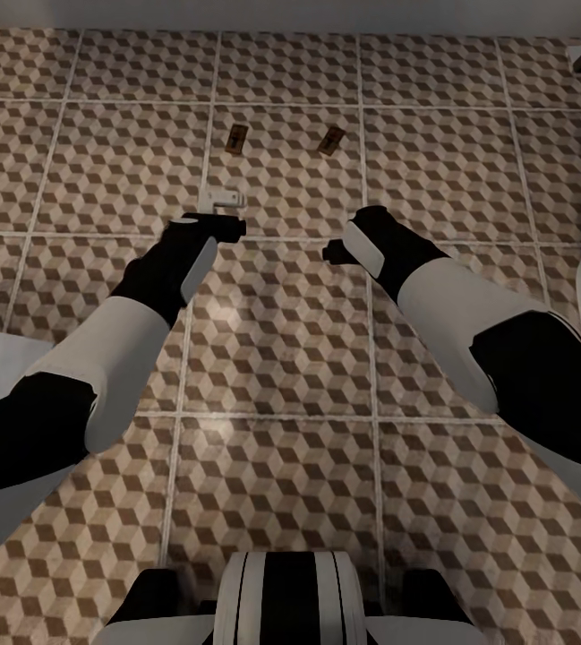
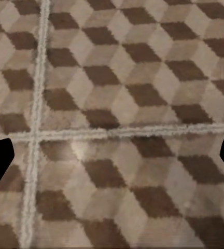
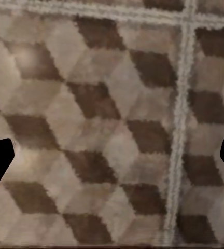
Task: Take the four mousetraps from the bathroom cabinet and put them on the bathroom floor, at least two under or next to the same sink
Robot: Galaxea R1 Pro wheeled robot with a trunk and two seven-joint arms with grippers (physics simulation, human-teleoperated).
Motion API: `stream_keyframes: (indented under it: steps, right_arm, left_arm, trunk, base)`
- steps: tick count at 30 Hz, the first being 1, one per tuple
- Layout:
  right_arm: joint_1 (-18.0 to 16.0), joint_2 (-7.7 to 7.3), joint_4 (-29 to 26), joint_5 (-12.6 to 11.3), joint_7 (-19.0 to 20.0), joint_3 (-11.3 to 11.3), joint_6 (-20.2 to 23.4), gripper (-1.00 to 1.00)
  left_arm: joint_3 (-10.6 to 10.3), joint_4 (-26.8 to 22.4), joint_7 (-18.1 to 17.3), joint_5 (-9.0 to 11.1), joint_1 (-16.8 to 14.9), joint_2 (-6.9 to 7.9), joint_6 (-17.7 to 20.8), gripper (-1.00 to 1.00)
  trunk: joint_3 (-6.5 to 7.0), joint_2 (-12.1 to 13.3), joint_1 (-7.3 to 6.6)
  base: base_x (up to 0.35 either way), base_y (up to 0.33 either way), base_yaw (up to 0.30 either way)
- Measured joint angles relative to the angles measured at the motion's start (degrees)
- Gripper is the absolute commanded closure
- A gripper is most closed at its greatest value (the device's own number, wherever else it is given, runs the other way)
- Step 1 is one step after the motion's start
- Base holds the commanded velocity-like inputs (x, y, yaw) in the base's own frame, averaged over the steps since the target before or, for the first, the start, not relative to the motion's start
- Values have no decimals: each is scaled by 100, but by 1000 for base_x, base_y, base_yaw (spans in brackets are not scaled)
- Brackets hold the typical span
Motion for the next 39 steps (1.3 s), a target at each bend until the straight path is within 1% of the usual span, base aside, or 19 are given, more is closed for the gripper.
stream_keyframes:
  steps: [5,7,13,24,39]
  right_arm:
    - [14,0,-84,-1,-4,1,-4,-100]
    - [17,0,-136,-1,-5,2,-1,-100]
    - [24,0,-204,-7,-2,1,-1,-100]
    - [26,0,-242,-32,-2,-9,7,-100]
    - [24,0,-251,-78,-16,-43,28,-100]
  left_arm:
    - [-1,-214,-4,2,18,1,94,-100]
    - [-7,-351,-4,-1,50,2,189,-100]
    - [-14,-563,-1,-4,110,2,363,-100]
    - [-16,-687,-3,4,149,3,478,-100]
    - [-13,-837,-7,13,159,3,831,-100]
  trunk:
    - [0,0,0]
    - [0,0,-1]
    - [0,0,-1]
    - [0,0,-1]
    - [0,0,-1]
  base:
    - [-50,0,0]
    - [-28,0,0]
    - [-16,0,0]
    - [-5,0,0]
    - [0,0,0]
